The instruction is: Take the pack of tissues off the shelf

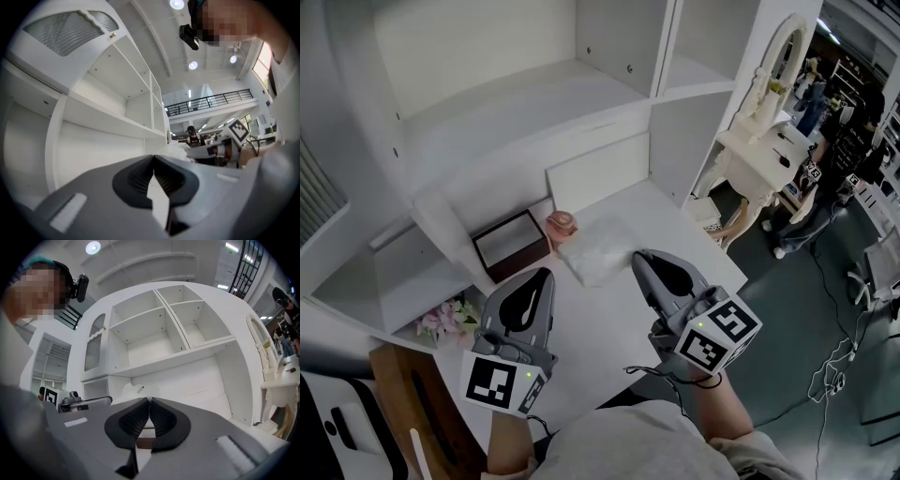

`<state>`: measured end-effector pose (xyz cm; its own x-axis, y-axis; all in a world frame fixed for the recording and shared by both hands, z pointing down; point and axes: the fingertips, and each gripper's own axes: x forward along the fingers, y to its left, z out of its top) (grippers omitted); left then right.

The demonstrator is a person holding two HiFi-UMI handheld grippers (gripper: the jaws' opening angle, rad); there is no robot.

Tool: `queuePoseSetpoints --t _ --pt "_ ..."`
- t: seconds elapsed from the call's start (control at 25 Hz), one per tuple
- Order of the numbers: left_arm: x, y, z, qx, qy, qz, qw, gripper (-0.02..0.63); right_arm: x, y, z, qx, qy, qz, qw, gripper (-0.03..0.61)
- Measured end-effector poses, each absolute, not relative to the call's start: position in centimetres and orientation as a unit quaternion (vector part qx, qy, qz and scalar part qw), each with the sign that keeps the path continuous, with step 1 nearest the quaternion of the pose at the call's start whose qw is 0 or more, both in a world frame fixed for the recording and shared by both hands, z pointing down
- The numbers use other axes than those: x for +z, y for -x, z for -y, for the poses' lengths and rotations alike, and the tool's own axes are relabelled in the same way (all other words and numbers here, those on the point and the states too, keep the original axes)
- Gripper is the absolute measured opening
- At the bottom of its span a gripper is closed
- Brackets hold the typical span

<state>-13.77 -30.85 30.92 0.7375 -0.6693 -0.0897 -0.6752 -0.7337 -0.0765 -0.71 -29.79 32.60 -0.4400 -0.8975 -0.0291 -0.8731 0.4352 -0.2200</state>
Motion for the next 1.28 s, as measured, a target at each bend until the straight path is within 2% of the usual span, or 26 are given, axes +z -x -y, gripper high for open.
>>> queuePoseSetpoints --t 1.28 --pt "30.6 14.1 29.5 0.030 0.930 -0.364 0.051 0.002 32.1 0.6 28.3 -0.090 0.524 -0.843 0.087 0.005"
